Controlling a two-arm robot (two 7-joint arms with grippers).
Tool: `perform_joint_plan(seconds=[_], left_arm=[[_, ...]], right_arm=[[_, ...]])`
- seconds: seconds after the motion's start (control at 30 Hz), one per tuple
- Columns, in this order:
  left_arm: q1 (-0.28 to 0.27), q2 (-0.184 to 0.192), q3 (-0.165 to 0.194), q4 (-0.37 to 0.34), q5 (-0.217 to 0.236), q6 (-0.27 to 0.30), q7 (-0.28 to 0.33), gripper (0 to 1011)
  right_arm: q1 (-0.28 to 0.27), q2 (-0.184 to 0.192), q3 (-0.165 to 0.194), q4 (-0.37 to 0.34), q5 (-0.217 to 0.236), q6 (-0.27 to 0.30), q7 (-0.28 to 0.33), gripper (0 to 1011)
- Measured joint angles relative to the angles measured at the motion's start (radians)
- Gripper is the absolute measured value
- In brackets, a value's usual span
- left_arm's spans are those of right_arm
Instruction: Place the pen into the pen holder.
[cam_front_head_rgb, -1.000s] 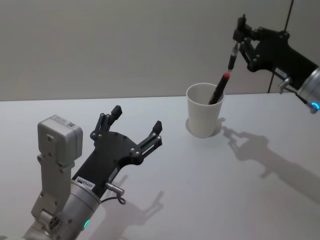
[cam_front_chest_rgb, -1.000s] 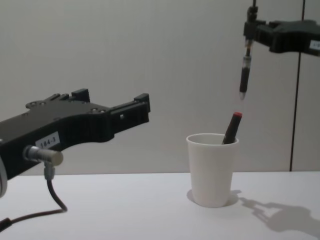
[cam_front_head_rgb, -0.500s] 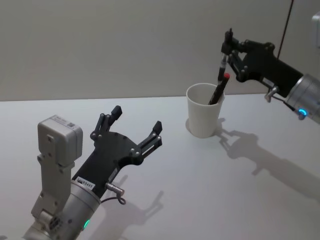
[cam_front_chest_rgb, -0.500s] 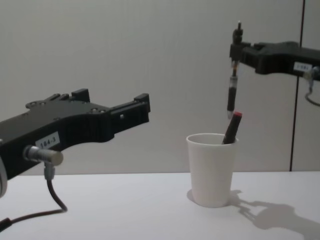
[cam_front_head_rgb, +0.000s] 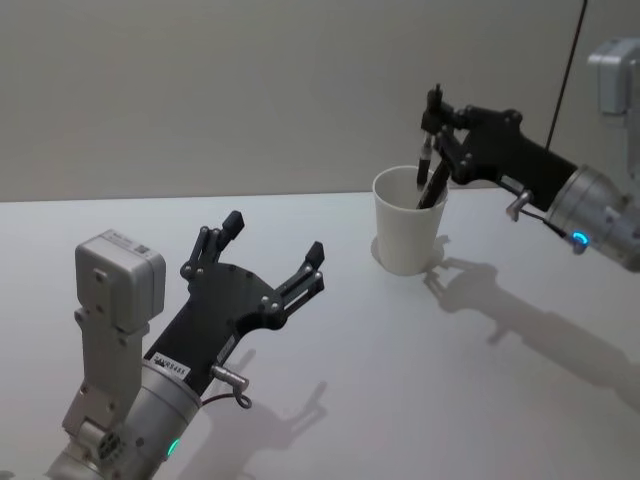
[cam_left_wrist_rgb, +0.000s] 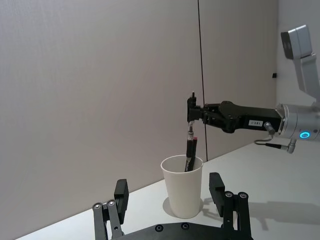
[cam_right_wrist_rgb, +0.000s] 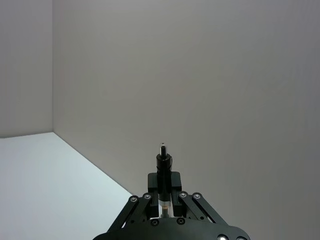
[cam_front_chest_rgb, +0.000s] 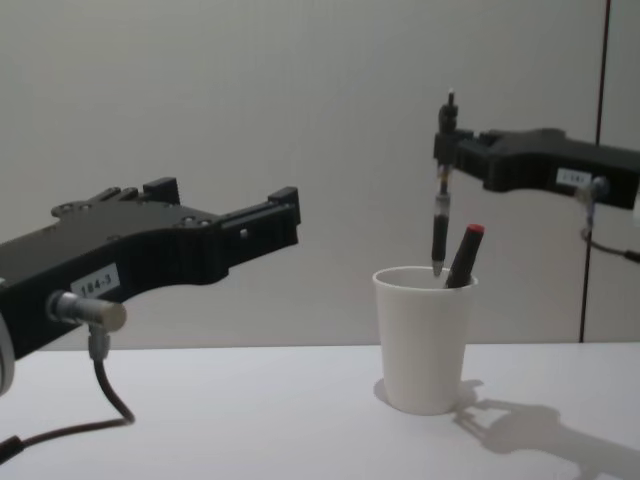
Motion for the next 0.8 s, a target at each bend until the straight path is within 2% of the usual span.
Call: perform_joint_plan(seconds=[0.8], left_arm=[[0.0, 0.0, 0.0, 0.0, 0.0, 0.0, 0.0, 1001]], right_arm=[[0.016, -0.037, -0.042, 0.101, -0.036, 0.019, 0.0, 135]])
